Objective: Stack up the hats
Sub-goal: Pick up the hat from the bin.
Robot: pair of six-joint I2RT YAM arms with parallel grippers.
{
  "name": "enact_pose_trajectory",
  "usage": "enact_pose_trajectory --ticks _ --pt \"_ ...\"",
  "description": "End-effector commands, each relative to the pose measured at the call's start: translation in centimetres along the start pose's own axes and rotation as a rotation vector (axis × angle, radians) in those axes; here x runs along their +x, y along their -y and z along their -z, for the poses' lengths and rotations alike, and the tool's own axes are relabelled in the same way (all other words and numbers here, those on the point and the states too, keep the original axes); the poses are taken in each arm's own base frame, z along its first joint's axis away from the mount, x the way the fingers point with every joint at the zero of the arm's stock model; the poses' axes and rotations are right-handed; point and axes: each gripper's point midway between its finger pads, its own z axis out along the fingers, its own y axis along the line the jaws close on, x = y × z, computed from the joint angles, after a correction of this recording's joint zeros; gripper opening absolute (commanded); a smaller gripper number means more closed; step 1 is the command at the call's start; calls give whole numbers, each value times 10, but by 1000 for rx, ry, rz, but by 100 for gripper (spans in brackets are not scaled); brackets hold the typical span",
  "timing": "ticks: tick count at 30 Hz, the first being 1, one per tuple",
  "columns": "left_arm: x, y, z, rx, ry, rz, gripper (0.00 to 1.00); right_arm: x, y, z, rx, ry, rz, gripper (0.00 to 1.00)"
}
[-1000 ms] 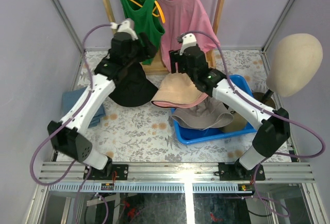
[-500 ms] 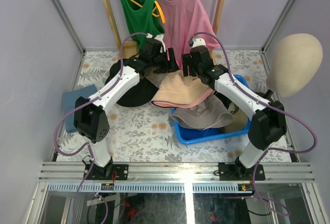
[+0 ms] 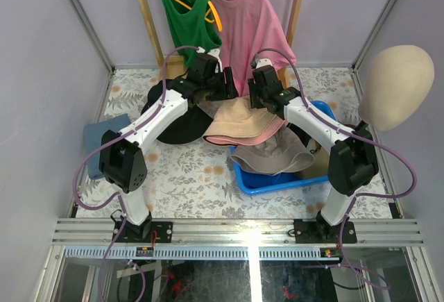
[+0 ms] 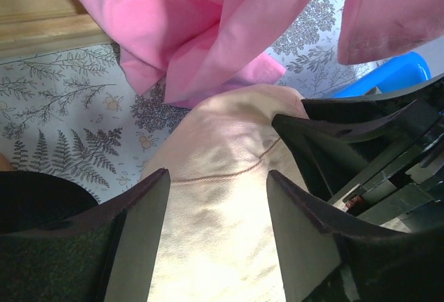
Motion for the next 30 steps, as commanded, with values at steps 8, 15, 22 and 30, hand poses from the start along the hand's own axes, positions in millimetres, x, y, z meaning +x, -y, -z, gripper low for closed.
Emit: enact_pose_trajectory --ticks 8,15,22,30 --pt "9 1 -7 18 -36 -25 53 -51 -2 30 -32 153 -33 19" --pt "13 2 -11 37 -53 -22 53 -69 1 54 -49 258 -52 20" --pt "11 17 -13 122 -43 -6 57 -80 2 70 -64 305 -52 18" --pt "8 34 -11 229 -22 -1 56 -69 3 76 -81 305 -50 17"
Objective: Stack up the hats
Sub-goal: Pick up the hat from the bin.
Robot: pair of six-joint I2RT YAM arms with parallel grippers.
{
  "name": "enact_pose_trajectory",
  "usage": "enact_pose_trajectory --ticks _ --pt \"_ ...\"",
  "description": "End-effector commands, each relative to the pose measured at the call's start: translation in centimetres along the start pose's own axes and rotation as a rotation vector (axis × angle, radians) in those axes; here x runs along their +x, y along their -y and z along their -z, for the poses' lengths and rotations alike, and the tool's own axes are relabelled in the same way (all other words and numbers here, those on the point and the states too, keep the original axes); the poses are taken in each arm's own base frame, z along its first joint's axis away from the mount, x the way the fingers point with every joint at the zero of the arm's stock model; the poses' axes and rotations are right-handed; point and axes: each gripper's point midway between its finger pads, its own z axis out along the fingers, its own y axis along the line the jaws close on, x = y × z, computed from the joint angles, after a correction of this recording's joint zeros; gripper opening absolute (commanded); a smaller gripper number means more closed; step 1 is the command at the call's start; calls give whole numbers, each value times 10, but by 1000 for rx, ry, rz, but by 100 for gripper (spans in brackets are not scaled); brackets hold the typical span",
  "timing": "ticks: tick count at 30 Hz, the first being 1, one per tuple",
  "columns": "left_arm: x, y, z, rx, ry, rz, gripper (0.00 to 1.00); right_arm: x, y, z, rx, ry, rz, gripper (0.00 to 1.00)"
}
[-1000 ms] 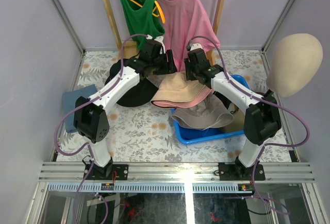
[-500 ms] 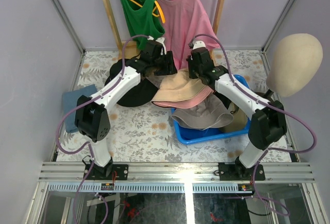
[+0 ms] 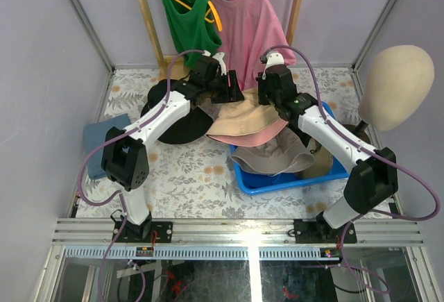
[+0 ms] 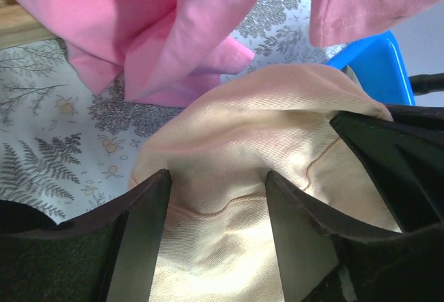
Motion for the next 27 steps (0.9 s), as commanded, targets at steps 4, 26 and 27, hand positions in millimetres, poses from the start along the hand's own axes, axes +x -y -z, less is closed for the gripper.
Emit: enact_pose_trajectory --ticks 4,26,27 --pt "-4 29 -1 177 19 -14 51 -32 -3 22 -46 127 -23 17" --pt "-30 39 31 178 148 -99 27 -26 6 39 -30 145 -12 17" --pt "-32 39 33 176 154 -103 26 -27 6 41 -30 150 -13 17"
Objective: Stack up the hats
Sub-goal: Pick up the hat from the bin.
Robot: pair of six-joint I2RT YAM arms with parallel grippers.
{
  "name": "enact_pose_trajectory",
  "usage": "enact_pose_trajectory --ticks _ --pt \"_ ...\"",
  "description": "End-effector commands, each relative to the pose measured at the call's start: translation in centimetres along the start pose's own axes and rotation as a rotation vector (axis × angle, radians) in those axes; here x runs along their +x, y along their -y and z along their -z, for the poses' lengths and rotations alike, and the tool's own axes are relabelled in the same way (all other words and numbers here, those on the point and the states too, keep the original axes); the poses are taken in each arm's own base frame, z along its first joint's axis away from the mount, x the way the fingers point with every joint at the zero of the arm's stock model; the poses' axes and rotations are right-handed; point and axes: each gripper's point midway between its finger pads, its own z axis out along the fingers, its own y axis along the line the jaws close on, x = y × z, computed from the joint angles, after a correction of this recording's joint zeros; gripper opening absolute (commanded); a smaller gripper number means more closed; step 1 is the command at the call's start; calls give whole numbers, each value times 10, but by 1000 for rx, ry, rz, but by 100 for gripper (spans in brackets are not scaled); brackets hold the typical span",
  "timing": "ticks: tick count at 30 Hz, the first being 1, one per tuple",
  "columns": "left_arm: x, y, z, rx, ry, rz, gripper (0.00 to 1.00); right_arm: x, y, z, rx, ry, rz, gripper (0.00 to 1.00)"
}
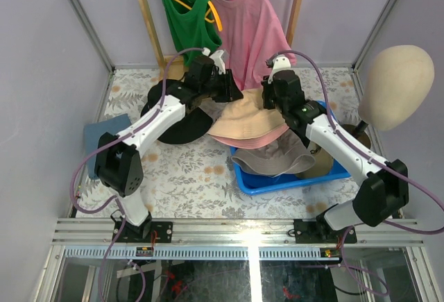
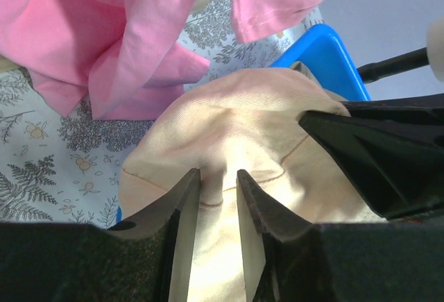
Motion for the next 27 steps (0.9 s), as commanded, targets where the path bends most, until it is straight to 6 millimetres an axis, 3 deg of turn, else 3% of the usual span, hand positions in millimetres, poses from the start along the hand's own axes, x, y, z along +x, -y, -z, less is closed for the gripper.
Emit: enact_pose_trajectory --ticks 1,6,9,13,15,23,27 --pt "-30 17 19 28 113 -72 24 -34 1 18 -11 120 -11 17" --pt "-31 20 22 36 116 -80 14 -43 1 26 -16 158 -18 17" --pt "-25 18 20 36 100 -74 14 -46 1 30 -26 174 -21 17" --pt "-23 20 22 46 97 -64 46 -54 -3 40 -60 222 -26 16" --pt "-23 25 24 74 103 -65 52 -56 -4 45 -72 237 -30 16" --pt "-19 40 22 168 87 -54 56 -57 -8 56 -108 246 -38 15" --pt "-20 46 22 205 95 -50 51 -54 -12 59 -131 238 -43 14"
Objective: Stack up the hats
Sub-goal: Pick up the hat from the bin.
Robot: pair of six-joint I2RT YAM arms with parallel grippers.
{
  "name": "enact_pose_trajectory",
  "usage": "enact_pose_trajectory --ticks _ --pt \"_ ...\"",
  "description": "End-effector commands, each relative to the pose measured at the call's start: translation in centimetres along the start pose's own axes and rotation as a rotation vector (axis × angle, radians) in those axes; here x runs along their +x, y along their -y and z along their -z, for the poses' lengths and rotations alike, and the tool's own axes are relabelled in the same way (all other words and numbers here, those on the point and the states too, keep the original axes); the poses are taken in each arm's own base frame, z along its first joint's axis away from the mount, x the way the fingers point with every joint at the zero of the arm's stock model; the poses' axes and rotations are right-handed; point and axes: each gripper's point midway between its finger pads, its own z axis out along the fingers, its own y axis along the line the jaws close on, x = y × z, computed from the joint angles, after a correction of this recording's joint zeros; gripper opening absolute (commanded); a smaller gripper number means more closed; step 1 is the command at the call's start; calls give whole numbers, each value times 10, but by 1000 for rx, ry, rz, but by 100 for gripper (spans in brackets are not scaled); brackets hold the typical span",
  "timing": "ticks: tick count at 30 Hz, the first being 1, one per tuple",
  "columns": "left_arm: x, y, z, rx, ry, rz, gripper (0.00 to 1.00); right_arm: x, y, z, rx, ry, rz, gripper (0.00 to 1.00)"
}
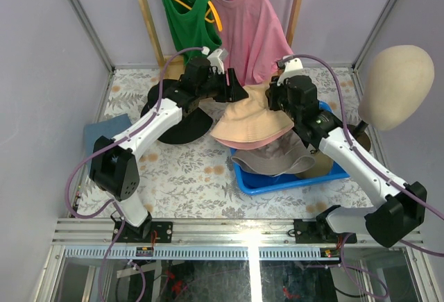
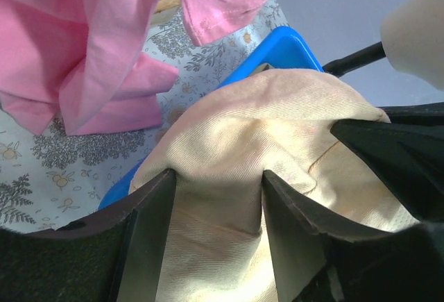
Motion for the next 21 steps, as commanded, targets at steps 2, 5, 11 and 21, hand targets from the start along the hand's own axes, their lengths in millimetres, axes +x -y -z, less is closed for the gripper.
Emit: enact_pose_trajectory --ticks 2,5,11,21 --pt "-16 28 5 120 60 -27 43 -26 -8 14 -55 95 -23 14" --pt "-15 32 4 143 60 -28 34 -25 -9 17 -61 94 -25 14" --pt "-19 43 6 177 75 -49 21 -17 -7 20 -59 72 -20 14" --pt "-34 53 30 140 147 -114 16 -10 6 27 0 56 -5 17"
